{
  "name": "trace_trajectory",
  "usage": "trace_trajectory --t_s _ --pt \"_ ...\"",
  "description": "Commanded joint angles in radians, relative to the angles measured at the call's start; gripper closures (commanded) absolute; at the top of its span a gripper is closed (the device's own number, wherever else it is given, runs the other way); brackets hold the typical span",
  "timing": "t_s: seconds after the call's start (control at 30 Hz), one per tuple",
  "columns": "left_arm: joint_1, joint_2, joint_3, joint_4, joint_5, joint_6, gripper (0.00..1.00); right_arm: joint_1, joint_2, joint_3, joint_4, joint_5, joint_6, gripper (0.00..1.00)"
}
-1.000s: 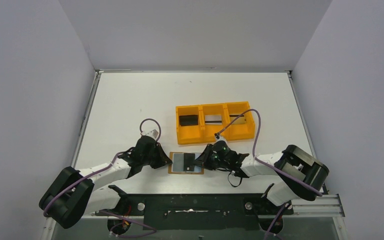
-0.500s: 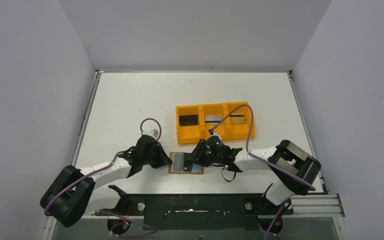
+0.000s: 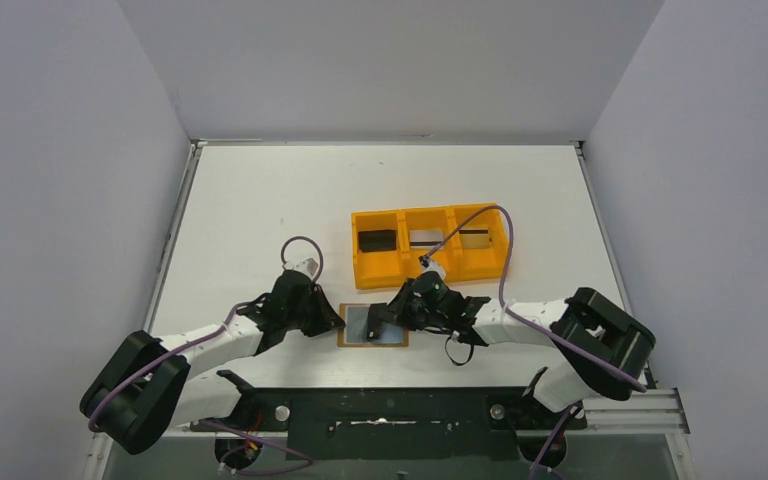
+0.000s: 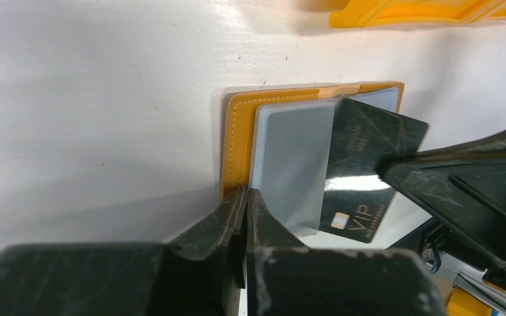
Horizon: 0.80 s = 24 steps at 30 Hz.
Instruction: Take the credit cards out of the card holder
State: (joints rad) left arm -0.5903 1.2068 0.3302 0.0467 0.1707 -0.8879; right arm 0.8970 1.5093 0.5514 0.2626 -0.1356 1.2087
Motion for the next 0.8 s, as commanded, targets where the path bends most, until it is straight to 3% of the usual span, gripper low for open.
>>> trace_trajectory --t_s 0.0,0.3,0.57,0.77 --pt "-0.004 -0.013 -0.009 -0.063 -0.04 0.011 1.0 -0.013 -0.117 -0.036 -0.083 0.109 -0.037 1.0" --pt "-0.005 -0.033 -0.011 -0.071 -0.041 0.01 0.99 -0.021 -0.15 -0.042 -0.085 0.106 -0.048 1.0" --pt "-0.003 -0.113 0.022 -0.148 -0.074 0.01 0.65 0.007 -0.264 -0.028 -0.072 0.183 -0.144 1.0" --pt "0.0 -0.17 0.084 -0.244 -0.127 0.027 0.54 0.021 -0.385 0.025 -0.129 0.265 -0.311 1.0"
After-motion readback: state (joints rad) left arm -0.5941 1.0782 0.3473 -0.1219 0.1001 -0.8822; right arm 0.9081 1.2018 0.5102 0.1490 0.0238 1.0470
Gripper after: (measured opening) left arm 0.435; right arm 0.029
